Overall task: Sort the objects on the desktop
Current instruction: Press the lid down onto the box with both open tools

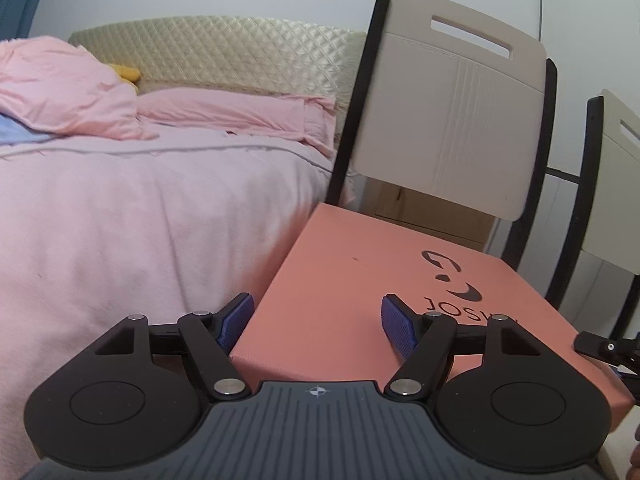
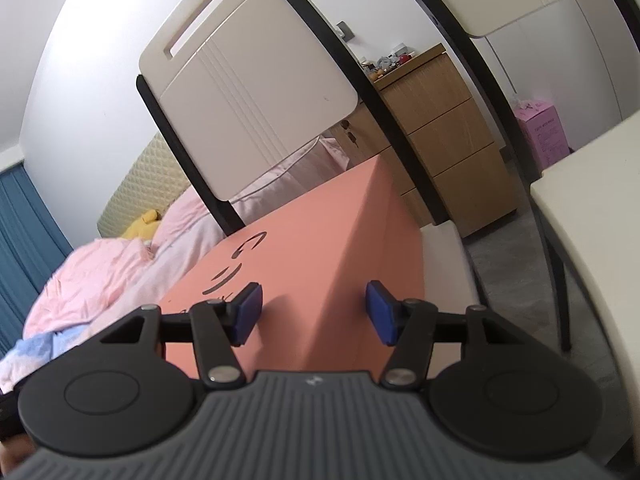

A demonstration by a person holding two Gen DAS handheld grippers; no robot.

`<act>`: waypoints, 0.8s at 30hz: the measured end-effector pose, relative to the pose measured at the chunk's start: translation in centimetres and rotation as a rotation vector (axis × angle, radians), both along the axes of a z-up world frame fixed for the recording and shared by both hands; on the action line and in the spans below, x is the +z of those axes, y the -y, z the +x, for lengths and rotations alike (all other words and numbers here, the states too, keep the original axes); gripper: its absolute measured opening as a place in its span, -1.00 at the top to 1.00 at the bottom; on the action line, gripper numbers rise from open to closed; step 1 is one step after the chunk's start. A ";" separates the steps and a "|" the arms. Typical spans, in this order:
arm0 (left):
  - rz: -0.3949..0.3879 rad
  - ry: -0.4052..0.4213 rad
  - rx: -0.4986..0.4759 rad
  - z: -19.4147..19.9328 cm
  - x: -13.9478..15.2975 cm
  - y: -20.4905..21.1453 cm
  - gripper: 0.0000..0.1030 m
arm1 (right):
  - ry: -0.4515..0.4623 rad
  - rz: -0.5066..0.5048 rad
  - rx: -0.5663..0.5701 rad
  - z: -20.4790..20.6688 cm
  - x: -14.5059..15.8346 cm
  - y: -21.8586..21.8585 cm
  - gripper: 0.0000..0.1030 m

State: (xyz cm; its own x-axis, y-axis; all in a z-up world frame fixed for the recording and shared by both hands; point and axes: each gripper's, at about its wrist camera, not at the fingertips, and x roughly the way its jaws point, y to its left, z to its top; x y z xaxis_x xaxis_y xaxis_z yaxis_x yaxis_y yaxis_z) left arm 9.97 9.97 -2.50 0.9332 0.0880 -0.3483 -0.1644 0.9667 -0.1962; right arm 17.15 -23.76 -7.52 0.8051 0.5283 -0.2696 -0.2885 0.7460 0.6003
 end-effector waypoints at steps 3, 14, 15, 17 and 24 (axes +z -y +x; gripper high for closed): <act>0.009 -0.012 -0.026 0.3 -0.4 0.6 -0.45 | -0.005 -0.019 0.012 0.7 0.1 0.7 -0.12; -0.022 -0.011 -0.082 -0.7 -1.3 0.8 -0.46 | 0.005 -0.058 0.029 -1.1 0.6 2.2 -0.11; -0.024 -0.013 -0.084 -0.6 -1.3 0.7 -0.47 | 0.013 -0.070 0.027 -1.4 0.6 2.1 -0.11; -0.020 -0.014 -0.086 -0.4 -1.4 0.7 -0.47 | 0.021 -0.079 0.023 -1.6 0.6 2.1 -0.11; -0.035 -0.020 -0.095 0.0 -1.5 0.4 -0.50 | 0.033 -0.099 -0.002 -2.0 0.6 1.6 -0.11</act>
State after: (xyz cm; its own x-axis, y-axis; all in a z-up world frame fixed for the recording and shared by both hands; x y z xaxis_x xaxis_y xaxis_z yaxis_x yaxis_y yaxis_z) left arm 9.96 9.55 -3.97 0.9297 -0.0132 -0.3680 -0.0763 0.9707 -0.2277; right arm 15.18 -25.39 -6.88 0.8154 0.4988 -0.2938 -0.3051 0.8016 0.5142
